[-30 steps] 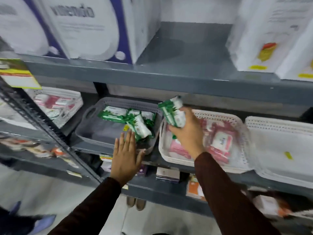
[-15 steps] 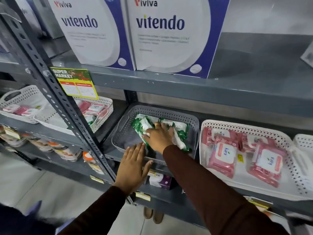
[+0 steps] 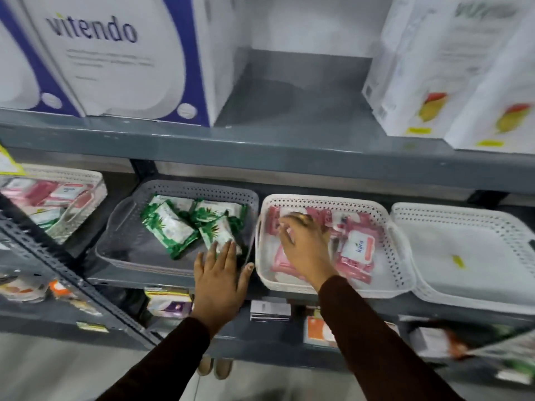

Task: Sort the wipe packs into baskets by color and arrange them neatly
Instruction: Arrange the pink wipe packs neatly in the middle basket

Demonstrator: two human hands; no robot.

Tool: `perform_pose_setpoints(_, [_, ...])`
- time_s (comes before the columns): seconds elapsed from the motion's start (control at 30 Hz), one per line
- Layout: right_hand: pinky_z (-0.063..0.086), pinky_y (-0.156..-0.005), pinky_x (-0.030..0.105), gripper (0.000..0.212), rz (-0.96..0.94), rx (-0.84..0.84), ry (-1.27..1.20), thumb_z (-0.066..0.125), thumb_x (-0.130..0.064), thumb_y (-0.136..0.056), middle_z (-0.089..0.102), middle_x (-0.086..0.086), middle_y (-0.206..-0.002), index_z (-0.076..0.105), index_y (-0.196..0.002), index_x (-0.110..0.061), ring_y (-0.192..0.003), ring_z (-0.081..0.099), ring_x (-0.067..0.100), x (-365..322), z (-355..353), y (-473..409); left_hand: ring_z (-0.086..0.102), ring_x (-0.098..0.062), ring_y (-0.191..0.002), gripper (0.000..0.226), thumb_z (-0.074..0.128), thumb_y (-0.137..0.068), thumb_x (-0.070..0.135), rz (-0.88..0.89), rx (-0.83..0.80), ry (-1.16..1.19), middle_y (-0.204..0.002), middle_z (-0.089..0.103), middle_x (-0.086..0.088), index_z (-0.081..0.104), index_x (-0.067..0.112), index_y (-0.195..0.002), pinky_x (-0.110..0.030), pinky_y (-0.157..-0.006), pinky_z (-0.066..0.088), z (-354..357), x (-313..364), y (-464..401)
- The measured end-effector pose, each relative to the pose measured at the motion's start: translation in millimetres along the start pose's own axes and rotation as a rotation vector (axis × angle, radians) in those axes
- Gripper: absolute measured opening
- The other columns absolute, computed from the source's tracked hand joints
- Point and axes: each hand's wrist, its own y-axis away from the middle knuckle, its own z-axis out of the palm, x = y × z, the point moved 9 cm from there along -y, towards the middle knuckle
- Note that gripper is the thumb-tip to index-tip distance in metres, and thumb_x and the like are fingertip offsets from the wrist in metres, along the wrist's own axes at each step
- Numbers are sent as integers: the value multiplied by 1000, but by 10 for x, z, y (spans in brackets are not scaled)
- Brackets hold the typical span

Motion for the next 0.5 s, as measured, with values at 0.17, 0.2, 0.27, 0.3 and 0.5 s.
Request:
perform_pose_setpoints(0.17, [35,-98,44,33,222,60,92,59,-22,-91,64,1,-128,65,-123,-31,-123,50,26,914,-406,212,6,-31,-151,77,15,-95,60,22,-38,66,-164,19,-9,23,12,-155,-50,-120,-2,201,494,-52])
perform_pose_setpoints(0.2, [36,-99,45,38,265,49,113,60,-19,-90,62,1,-132,63,-125,-32,-125,49,26,1088,-449,242,-1,-31,-152,73,19,-98,58,19,-39,87,-165,11,-10,17,13,-156,-48,-119,-10,228,557,-74])
perform_pose_setpoints(0.27, [40,-102,47,50,314,23,128,62,-13,-86,58,0,-138,59,-130,-37,-129,48,28,1366,-509,270,-4,-32,-151,69,32,-100,48,57,-24,118,-165,10,-9,13,13,-156,-48,-117,-15,241,704,-139])
perform_pose_setpoints(0.3, [45,-101,48,56,313,13,123,62,-9,-85,58,-1,-139,57,-131,-40,-128,49,28,1476,-533,267,2,-31,-152,68,40,-99,42,98,-18,117,-164,16,-9,17,13,-155,-50,-118,-14,242,807,-189])
perform_pose_setpoints(0.5, [53,-55,18,58,282,21,-281,54,14,-86,64,-4,-126,60,-124,-29,-78,65,-3,1855,-648,214,-10,-33,-150,101,54,-75,-8,362,-142,62,-163,-8,-2,4,25,-156,-50,-120,-8,266,1286,-625])
